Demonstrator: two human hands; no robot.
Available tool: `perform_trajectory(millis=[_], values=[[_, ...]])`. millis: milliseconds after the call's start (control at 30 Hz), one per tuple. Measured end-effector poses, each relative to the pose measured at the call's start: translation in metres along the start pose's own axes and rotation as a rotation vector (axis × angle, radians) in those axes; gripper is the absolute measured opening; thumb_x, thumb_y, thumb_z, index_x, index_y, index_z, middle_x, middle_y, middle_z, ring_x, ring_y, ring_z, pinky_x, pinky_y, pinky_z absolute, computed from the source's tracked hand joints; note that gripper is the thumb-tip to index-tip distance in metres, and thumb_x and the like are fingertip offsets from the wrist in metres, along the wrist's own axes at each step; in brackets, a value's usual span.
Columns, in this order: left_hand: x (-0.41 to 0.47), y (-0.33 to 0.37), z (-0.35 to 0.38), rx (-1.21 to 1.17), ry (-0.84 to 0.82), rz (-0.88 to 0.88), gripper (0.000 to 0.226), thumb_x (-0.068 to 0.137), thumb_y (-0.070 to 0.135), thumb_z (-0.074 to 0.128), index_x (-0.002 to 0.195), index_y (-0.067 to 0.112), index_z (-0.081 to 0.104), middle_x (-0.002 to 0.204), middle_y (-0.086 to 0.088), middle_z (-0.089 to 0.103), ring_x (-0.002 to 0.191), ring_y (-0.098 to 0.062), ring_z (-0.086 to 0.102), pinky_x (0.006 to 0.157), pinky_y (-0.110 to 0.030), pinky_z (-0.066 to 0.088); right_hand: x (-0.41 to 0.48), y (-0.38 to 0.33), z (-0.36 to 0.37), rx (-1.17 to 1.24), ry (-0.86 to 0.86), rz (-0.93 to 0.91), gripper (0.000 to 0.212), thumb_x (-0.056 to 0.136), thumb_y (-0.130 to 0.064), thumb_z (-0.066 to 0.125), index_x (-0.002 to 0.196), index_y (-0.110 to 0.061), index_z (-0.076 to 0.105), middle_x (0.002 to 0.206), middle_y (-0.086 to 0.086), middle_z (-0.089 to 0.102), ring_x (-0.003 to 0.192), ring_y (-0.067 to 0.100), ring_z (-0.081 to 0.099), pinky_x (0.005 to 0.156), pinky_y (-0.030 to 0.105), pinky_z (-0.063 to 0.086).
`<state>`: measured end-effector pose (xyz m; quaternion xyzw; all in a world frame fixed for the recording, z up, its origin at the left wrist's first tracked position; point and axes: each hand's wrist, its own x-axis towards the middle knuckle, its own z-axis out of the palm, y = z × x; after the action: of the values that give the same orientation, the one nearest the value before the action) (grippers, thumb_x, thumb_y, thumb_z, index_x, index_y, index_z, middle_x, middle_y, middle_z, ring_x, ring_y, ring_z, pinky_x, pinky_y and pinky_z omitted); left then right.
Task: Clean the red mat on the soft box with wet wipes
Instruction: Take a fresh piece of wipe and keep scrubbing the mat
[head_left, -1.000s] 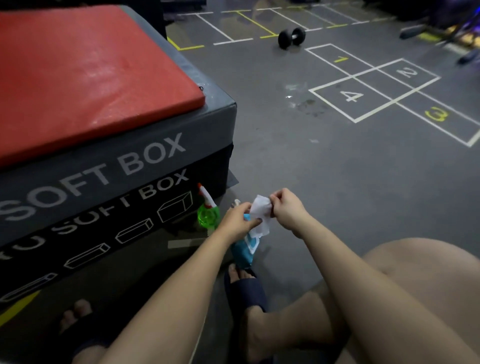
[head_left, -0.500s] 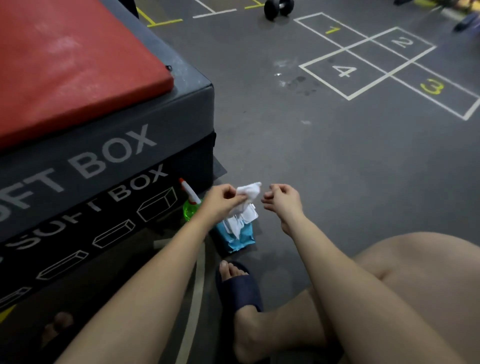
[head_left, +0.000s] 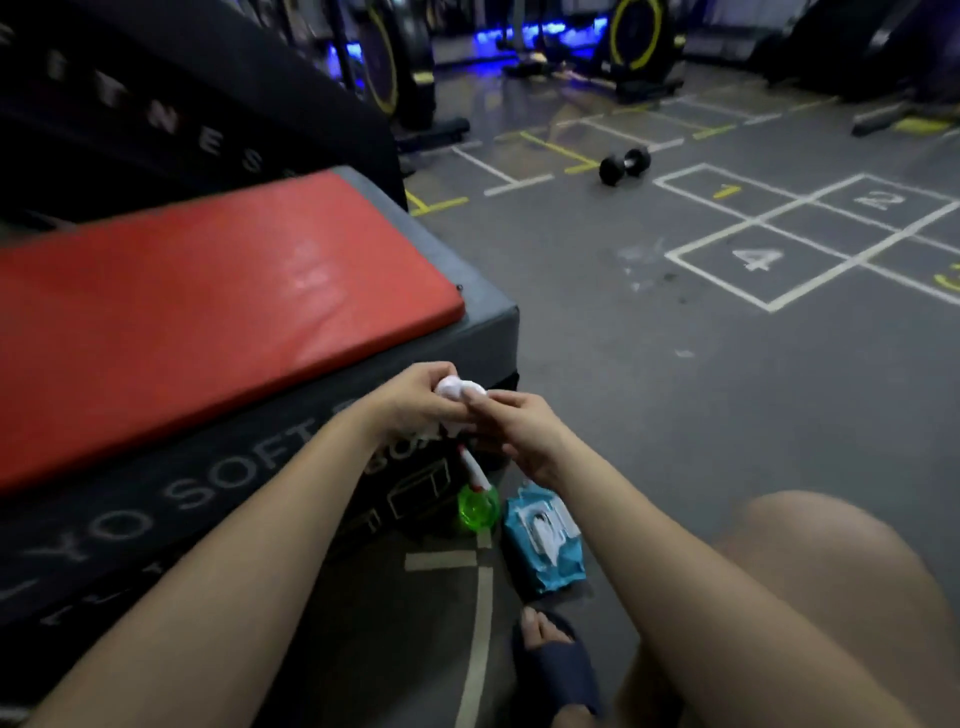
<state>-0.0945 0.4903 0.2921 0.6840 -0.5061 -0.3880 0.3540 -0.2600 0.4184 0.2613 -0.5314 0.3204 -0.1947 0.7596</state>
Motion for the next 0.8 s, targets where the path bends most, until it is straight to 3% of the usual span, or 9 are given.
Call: perform_trajectory(millis=[100, 200, 400, 533, 633, 733, 800], values=[[-0.042, 0.048, -0.059, 0.113, 0.047, 0.018, 0.040, 0.076, 0.026, 0.091, 0.081, 0.016, 0.053, 0.070, 0.008, 0.053, 0.059, -0.002, 0.046, 0.054, -0.023, 0.036, -0.009, -0.047, 0.042, 0.062, -0.026, -0.115, 0.028, 0.089, -0.030, 0.070, 0.105, -0.007, 0.073, 0.097, 0.016, 0.072, 0.088, 0.031, 0.063, 0.081, 0.040, 0.049], [-0.097, 0.091, -0.114, 0.105, 0.176, 0.027, 0.029, 0.092, 0.035, 0.076, 0.086, 0.016, 0.055, 0.070, 0.003, 0.052, 0.057, -0.008, 0.040, 0.051, -0.026, 0.029, -0.021, -0.101, 0.086, 0.018, -0.123, -0.215, 0.027, 0.095, -0.028, 0.063, 0.110, -0.006, 0.070, 0.103, 0.017, 0.071, 0.091, 0.031, 0.067, 0.084, 0.039, 0.053], [-0.208, 0.133, -0.196, 0.133, 0.431, -0.010, 0.028, 0.096, 0.041, 0.069, 0.081, 0.019, 0.058, 0.060, 0.001, 0.049, 0.046, -0.011, 0.037, 0.046, -0.021, 0.024, -0.043, -0.159, 0.191, -0.021, -0.375, -0.336, 0.021, 0.102, -0.010, 0.047, 0.109, -0.004, 0.066, 0.094, 0.011, 0.071, 0.077, 0.022, 0.070, 0.067, 0.031, 0.057], [-0.239, 0.114, -0.220, 0.009, 0.647, -0.028, 0.030, 0.102, 0.037, 0.061, 0.081, 0.015, 0.062, 0.065, -0.012, 0.065, 0.051, -0.020, 0.056, 0.050, -0.026, 0.036, -0.051, -0.167, 0.238, -0.012, -0.330, -0.357, 0.022, 0.103, -0.011, 0.044, 0.106, -0.007, 0.066, 0.094, 0.011, 0.072, 0.077, 0.019, 0.070, 0.065, 0.030, 0.055], [-0.226, 0.090, -0.217, -0.116, 0.739, -0.072, 0.029, 0.104, 0.035, 0.058, 0.089, 0.012, 0.067, 0.075, -0.013, 0.072, 0.064, -0.023, 0.065, 0.058, -0.028, 0.044, -0.034, -0.156, 0.251, 0.013, -0.250, -0.296, 0.027, 0.104, -0.011, 0.037, 0.109, -0.004, 0.062, 0.103, 0.018, 0.069, 0.088, 0.026, 0.068, 0.071, 0.035, 0.057], [-0.195, 0.071, -0.205, -0.120, 0.684, -0.123, 0.032, 0.102, 0.039, 0.060, 0.095, 0.009, 0.072, 0.083, -0.012, 0.068, 0.072, -0.023, 0.061, 0.065, -0.031, 0.045, -0.015, -0.133, 0.246, -0.002, -0.330, -0.189, 0.032, 0.100, -0.036, 0.055, 0.110, -0.007, 0.067, 0.100, 0.011, 0.073, 0.093, 0.023, 0.070, 0.079, 0.037, 0.057], [-0.174, 0.059, -0.195, -0.122, 0.637, -0.116, 0.036, 0.101, 0.038, 0.061, 0.094, 0.004, 0.071, 0.083, -0.013, 0.067, 0.073, -0.024, 0.060, 0.069, -0.036, 0.044, -0.003, -0.119, 0.240, -0.077, -0.363, -0.131, 0.042, 0.089, -0.042, 0.069, 0.112, -0.007, 0.069, 0.101, 0.008, 0.075, 0.093, 0.020, 0.072, 0.078, 0.033, 0.056]])
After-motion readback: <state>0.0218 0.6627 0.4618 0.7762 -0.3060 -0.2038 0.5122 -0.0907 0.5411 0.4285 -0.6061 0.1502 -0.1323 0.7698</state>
